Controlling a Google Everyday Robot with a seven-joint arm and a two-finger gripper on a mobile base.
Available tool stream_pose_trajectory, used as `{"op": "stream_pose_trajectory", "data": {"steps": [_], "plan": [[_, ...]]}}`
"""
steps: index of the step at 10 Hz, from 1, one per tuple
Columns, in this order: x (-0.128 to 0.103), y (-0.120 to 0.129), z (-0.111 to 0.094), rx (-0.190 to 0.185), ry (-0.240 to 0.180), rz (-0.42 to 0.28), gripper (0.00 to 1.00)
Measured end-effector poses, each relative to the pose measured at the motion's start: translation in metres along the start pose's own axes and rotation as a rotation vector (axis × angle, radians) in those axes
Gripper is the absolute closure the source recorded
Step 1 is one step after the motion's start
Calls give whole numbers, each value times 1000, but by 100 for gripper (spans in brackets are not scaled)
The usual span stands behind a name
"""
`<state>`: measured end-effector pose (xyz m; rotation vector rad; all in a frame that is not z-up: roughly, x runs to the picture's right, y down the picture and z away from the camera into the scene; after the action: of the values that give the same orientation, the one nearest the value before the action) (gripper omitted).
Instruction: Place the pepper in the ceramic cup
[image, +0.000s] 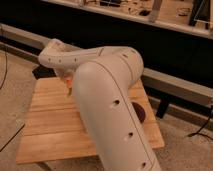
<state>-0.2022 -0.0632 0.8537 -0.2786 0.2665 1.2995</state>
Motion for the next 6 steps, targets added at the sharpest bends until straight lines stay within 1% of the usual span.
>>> {"op": "stream_pose_trajectory", "data": {"steps": [1, 3, 6], "plan": [[-9, -4, -1, -1, -6, 6, 100], [-30, -21, -6, 10, -24, 18, 100], [-43, -41, -2, 49, -33, 16, 100]]}}
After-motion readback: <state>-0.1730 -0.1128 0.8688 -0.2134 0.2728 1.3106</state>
